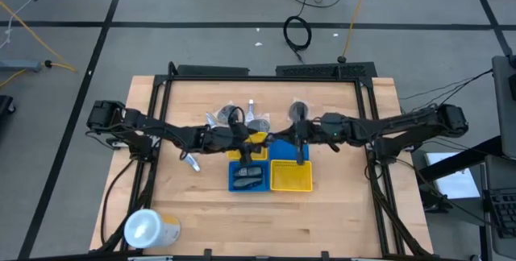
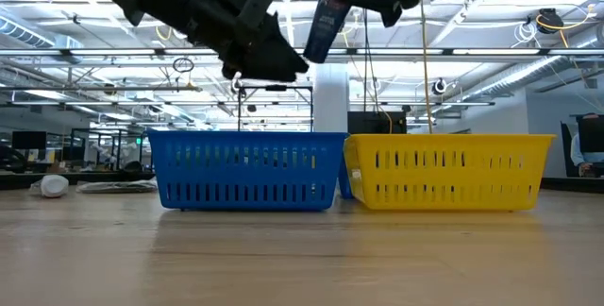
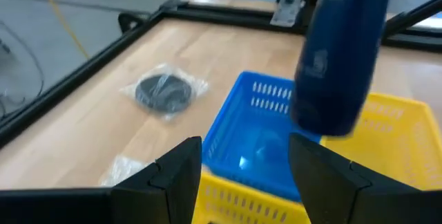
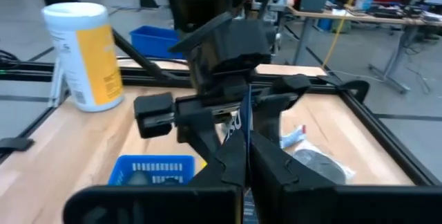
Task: Pick & Place Travel size toiletries
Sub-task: Put the blue shave cream into the left yellow bin, then put the white toothpaste into the right yellow bin
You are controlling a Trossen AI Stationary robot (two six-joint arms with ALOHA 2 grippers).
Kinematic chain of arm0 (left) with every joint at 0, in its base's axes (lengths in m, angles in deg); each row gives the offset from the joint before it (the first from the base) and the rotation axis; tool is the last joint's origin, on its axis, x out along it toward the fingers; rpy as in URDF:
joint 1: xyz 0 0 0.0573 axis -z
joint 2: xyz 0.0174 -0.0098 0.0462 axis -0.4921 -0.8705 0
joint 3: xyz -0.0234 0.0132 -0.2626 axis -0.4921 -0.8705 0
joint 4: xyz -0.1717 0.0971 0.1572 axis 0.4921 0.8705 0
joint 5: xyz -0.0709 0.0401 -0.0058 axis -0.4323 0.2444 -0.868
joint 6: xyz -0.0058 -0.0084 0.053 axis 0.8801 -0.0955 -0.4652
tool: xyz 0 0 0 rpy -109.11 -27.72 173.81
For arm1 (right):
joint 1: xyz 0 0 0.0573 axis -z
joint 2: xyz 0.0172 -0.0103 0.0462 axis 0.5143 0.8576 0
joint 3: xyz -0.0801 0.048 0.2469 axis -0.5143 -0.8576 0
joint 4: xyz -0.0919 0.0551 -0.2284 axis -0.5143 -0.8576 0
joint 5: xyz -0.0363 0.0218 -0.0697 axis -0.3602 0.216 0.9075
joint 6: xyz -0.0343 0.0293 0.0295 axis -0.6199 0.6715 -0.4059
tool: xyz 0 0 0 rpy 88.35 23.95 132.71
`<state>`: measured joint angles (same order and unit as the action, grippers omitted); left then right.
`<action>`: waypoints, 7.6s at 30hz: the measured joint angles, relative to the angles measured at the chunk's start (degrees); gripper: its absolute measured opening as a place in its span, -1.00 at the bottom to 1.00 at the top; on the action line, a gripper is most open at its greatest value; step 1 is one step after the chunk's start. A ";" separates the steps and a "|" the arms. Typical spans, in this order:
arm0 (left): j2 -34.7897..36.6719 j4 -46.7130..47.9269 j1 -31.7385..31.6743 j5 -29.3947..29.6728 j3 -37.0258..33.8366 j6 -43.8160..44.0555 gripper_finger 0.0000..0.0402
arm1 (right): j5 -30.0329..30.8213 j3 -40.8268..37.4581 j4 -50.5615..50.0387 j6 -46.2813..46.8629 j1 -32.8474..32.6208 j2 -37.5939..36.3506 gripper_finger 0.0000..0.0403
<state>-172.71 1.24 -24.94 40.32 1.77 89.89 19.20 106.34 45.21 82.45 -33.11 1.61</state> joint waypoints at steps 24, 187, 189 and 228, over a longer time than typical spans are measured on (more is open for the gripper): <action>-0.11 -5.00 2.68 -5.44 -0.02 -4.98 0.07 | 0.12 0.00 2.66 -1.43 -1.72 0.02 -1.00; -25.62 51.72 -33.50 -16.84 37.83 21.66 0.00 | 0.12 -0.07 -7.67 0.11 -7.35 0.07 -0.38; -25.87 51.55 -33.49 -16.80 37.86 21.75 0.00 | 0.12 -0.07 -7.69 0.07 -7.34 0.07 -0.38; -31.09 49.02 -34.60 -15.95 37.79 27.30 -0.01 | 0.34 -1.95 -2.89 -0.37 -7.34 0.07 -0.40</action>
<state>-203.80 50.26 -59.54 24.37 39.56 117.19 19.54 104.39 42.32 82.08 -40.45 1.68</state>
